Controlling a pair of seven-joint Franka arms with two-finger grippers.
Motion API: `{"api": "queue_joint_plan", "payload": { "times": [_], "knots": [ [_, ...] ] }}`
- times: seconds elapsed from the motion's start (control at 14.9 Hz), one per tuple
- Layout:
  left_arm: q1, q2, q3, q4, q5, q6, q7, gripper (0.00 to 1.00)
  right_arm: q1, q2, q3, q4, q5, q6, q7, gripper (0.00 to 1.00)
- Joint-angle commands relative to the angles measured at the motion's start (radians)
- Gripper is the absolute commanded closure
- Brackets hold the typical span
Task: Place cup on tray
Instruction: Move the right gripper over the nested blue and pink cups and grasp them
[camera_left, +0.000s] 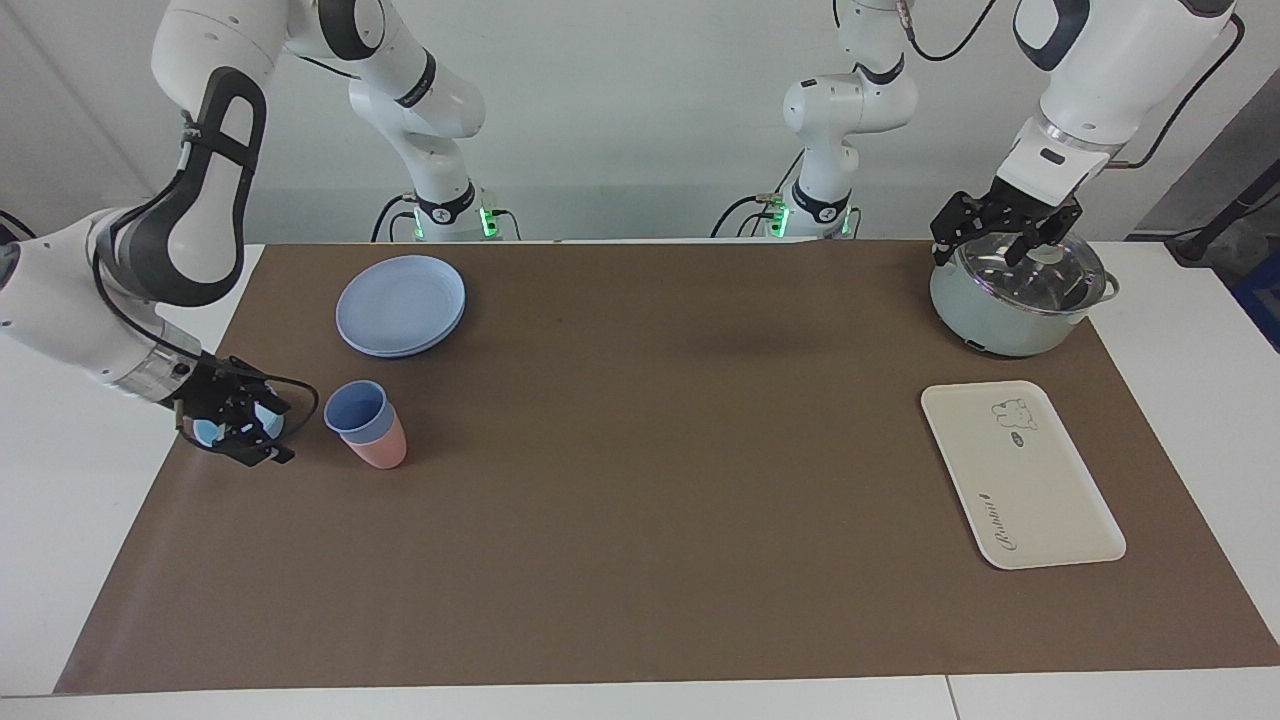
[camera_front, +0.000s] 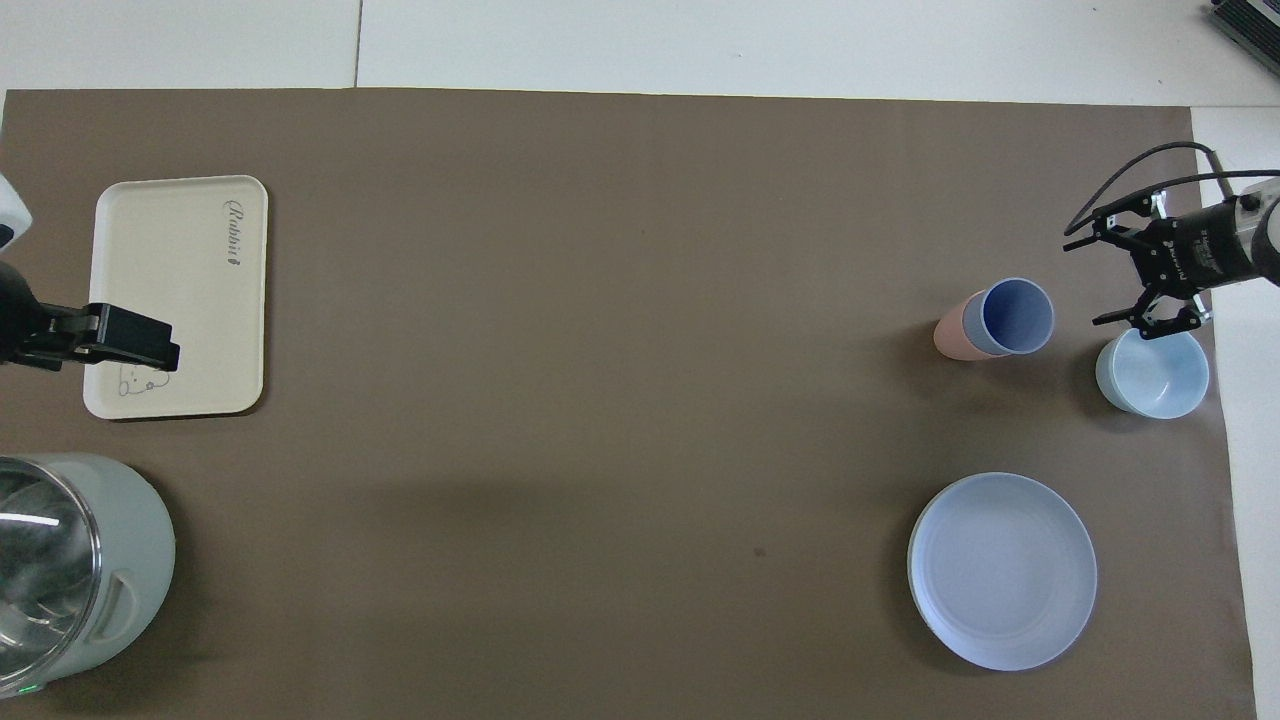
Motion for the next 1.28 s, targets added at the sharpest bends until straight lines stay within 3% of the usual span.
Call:
{"api": "queue_joint_plan", "payload": {
  "times": [0.0,0.47,1.21],
  "knots": [
    [0.005,-0.025,-0.003,-0.021,0.017,-0.001,0.001,0.00,-0.020,0.096,0.012,0.030,0.040,0.001,0.022,0.07],
    [0.005,-0.025,-0.003,-0.019,0.017,-0.001,0.001,0.00,-0.018,0.135,0.014,0.007,0.118,-0.057,0.027,0.07],
    [0.005,-0.025,-0.003,-0.019,0.017,-0.001,0.001,0.00,-0.005,0.092,0.025,-0.123,0.229,-0.063,0.033,0.07]
  ]
}}
